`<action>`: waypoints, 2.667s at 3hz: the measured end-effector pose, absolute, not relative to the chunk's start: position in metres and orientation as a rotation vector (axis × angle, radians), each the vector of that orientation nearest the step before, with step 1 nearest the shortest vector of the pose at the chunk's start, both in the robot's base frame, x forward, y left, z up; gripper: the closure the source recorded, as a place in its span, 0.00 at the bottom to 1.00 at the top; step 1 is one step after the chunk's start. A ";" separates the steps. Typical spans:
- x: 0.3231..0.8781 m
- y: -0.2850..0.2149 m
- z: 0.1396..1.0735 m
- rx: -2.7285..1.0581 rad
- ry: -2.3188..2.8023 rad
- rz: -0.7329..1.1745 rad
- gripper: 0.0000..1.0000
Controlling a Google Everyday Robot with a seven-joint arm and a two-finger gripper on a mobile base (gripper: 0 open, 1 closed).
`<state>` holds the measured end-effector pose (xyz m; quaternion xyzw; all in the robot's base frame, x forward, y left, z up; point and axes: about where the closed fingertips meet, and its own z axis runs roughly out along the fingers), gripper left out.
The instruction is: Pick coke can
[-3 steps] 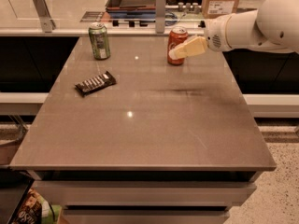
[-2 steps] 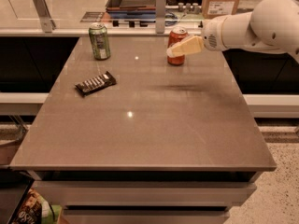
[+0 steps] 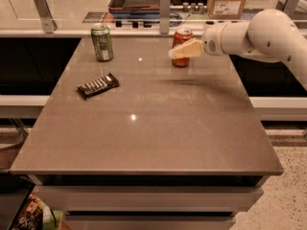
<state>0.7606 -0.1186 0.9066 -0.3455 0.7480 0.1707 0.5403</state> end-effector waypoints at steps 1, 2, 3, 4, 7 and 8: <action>0.773 -0.120 0.896 -0.804 1.759 0.440 0.00; 0.781 -0.125 0.888 -0.783 1.738 0.475 0.00; 0.787 -0.126 0.883 -0.763 1.715 0.502 0.00; 0.793 -0.126 0.881 -0.748 1.693 0.522 0.00; 0.794 -0.116 0.878 -0.758 1.693 0.534 0.65; 0.794 -0.113 0.877 -0.761 1.693 0.538 0.87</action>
Offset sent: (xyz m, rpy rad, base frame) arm 0.0281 -0.0179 -0.0261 0.1185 -0.0208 0.0138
